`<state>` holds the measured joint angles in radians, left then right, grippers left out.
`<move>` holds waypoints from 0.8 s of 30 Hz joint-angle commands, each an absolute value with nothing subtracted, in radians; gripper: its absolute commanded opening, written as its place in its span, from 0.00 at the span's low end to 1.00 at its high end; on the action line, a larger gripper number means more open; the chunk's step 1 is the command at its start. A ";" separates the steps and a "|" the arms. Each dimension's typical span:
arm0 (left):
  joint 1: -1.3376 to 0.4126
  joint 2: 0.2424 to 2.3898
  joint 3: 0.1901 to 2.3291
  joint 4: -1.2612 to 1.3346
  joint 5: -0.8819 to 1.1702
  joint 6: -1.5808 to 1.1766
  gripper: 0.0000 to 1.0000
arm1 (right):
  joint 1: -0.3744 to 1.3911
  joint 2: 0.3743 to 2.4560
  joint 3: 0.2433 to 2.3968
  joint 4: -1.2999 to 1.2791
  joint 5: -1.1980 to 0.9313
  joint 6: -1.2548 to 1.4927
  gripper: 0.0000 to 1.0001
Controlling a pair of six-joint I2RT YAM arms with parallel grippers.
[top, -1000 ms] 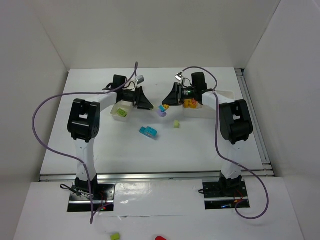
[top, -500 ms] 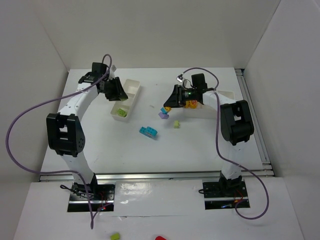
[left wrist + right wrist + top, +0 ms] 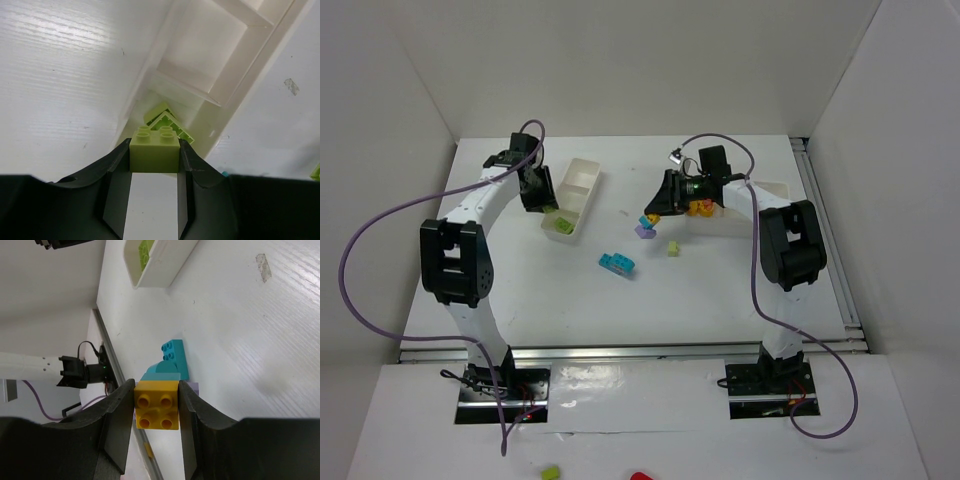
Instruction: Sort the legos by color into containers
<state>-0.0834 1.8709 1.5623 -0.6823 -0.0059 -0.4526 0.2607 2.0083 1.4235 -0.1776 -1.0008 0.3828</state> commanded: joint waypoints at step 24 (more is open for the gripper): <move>-0.186 1.858 1.603 -0.730 -0.055 -0.453 0.78 | 0.273 1.977 1.459 -0.218 -0.973 0.339 0.30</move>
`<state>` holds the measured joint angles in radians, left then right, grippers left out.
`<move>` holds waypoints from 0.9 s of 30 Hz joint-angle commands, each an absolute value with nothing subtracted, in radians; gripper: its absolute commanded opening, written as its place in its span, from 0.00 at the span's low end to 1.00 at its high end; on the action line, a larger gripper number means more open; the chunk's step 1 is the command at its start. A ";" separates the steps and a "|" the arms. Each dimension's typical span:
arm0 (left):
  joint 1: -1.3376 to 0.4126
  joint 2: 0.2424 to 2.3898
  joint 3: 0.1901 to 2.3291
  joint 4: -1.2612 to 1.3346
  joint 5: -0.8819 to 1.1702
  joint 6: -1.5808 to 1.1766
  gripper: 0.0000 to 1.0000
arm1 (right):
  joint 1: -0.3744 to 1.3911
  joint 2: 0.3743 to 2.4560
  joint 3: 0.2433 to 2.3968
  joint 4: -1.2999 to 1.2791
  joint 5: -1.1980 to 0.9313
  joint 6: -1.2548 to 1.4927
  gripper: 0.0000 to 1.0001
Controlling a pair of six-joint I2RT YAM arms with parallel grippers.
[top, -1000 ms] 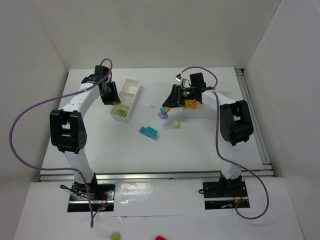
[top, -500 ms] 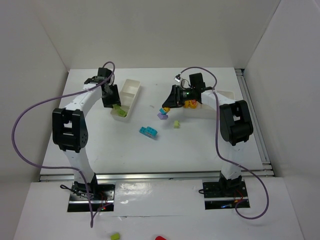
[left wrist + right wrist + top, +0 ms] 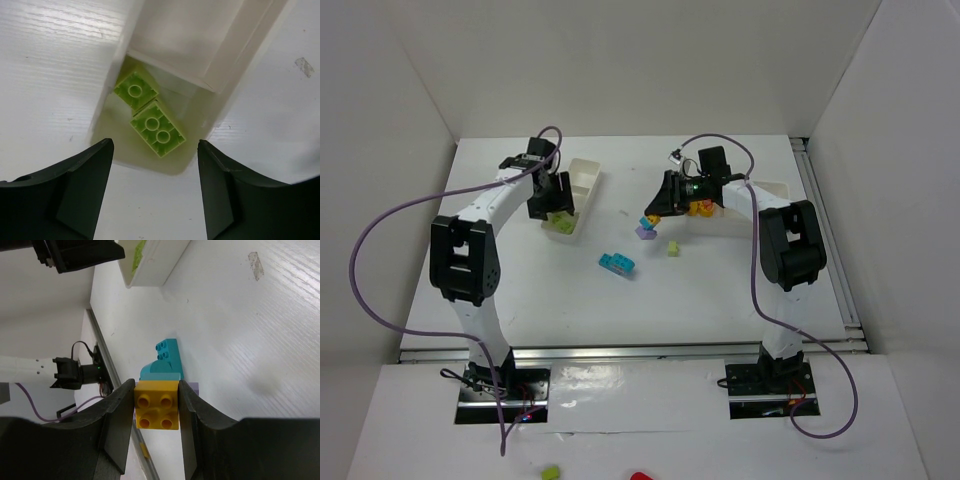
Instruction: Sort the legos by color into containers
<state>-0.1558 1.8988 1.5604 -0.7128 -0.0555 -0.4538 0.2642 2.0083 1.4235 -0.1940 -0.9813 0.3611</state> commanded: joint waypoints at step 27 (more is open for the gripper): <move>-0.544 1.723 1.483 -0.456 0.330 -0.130 1.00 | 0.264 1.887 1.534 -0.385 -0.969 0.426 0.30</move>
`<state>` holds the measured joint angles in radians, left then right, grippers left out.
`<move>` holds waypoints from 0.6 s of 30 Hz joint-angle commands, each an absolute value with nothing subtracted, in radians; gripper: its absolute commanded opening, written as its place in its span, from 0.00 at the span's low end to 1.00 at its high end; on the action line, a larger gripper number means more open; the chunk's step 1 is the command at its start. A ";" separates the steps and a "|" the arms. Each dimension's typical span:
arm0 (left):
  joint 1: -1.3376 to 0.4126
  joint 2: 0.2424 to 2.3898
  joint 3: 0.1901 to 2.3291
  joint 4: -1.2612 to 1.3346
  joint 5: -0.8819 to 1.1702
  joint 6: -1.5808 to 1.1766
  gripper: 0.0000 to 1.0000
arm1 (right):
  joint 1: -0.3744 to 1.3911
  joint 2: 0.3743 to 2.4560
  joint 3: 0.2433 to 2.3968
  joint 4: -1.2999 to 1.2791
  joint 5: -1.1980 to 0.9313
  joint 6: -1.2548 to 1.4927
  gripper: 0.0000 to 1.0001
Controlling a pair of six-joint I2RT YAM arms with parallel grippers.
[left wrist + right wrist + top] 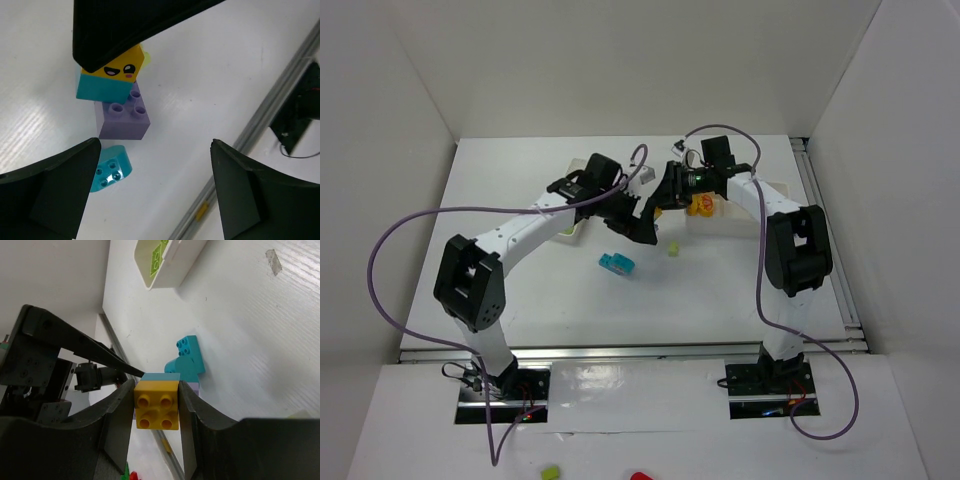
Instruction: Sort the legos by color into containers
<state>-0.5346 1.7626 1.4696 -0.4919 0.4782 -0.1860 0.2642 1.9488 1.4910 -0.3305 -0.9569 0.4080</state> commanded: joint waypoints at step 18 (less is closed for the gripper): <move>-0.623 1.743 1.473 -0.360 0.212 -0.091 0.77 | 0.264 1.887 1.525 -0.373 -0.988 0.436 0.30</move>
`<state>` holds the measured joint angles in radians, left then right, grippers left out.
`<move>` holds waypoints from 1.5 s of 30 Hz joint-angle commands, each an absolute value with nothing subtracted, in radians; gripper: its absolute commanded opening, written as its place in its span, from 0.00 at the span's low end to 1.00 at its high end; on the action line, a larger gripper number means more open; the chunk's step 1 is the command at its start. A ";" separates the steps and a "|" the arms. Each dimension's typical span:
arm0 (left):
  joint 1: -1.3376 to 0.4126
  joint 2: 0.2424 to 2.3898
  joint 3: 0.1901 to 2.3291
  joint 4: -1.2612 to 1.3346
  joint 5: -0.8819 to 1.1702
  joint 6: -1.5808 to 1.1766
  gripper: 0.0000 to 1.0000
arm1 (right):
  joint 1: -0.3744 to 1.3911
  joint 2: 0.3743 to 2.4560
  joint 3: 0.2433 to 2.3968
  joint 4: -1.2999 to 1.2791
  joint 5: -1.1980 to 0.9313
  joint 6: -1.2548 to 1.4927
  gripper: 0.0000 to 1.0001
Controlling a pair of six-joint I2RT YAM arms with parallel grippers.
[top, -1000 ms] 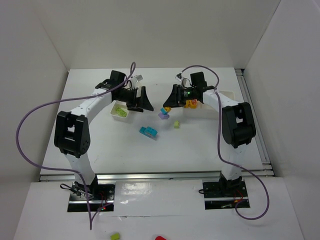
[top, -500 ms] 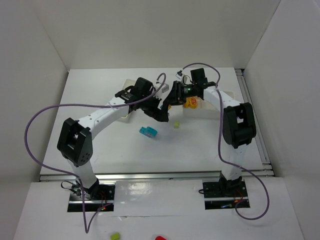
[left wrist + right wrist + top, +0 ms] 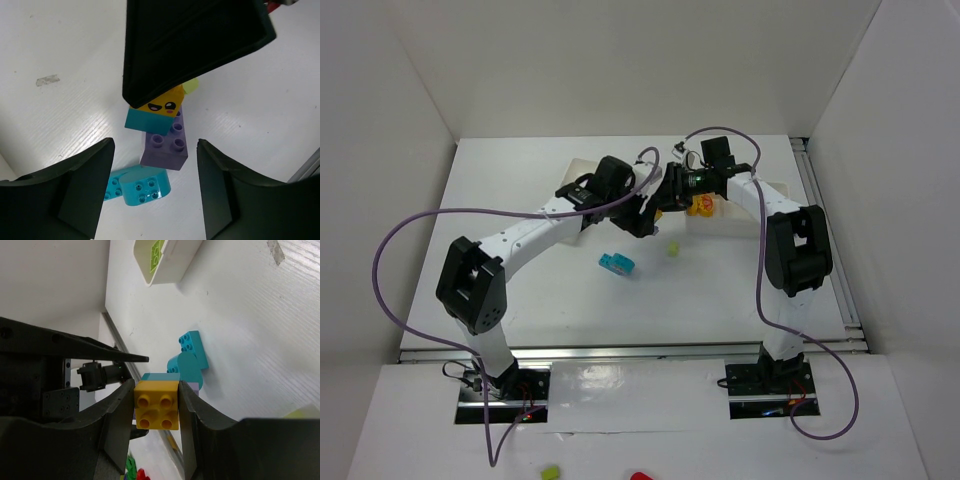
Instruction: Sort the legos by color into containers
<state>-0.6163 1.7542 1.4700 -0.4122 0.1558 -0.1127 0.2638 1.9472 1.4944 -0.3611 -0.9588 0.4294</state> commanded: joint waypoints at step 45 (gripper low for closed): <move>-0.549 1.763 1.348 -0.342 0.225 -0.129 0.54 | 0.255 2.029 1.612 -0.321 -0.969 0.485 0.30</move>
